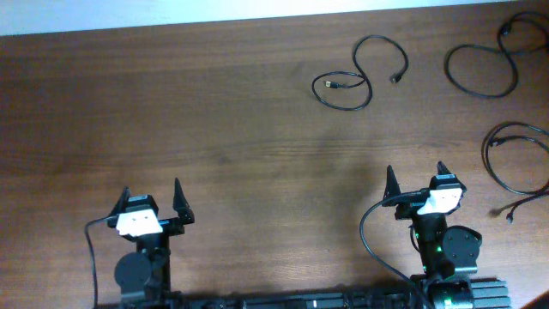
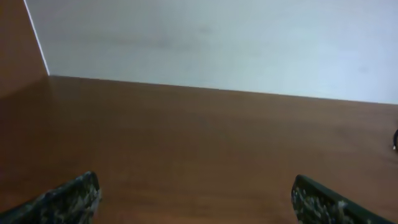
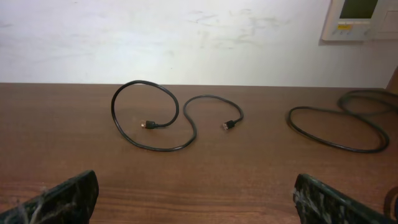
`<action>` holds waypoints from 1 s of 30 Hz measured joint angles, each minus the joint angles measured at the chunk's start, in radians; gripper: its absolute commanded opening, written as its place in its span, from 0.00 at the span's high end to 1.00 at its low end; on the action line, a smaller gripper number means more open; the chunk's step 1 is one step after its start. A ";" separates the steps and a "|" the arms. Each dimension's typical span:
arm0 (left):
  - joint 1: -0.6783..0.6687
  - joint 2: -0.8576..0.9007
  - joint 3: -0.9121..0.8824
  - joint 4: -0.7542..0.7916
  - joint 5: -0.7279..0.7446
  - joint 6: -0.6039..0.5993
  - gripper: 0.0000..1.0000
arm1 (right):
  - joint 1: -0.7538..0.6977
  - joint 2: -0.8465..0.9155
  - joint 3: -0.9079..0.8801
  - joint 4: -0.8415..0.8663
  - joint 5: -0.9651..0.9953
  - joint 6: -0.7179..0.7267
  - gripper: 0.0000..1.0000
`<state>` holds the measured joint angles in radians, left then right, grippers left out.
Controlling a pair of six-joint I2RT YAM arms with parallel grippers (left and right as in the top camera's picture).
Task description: Untangle cables
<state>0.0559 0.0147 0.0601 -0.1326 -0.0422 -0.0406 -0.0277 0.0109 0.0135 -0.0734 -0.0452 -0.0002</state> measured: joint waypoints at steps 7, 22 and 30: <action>0.000 0.000 -0.041 0.044 0.022 0.077 0.02 | 0.000 0.000 0.000 0.000 0.000 -0.001 0.01; 0.000 0.000 -0.042 0.047 0.031 0.113 0.02 | 0.000 0.000 0.000 0.000 0.000 0.000 0.01; 0.000 0.000 -0.042 0.047 0.031 0.113 0.02 | 0.000 0.000 0.000 0.000 0.000 0.000 0.01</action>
<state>0.0559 0.0147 0.0185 -0.0856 -0.0109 0.0723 -0.0277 0.0109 0.0135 -0.0738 -0.0452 -0.0002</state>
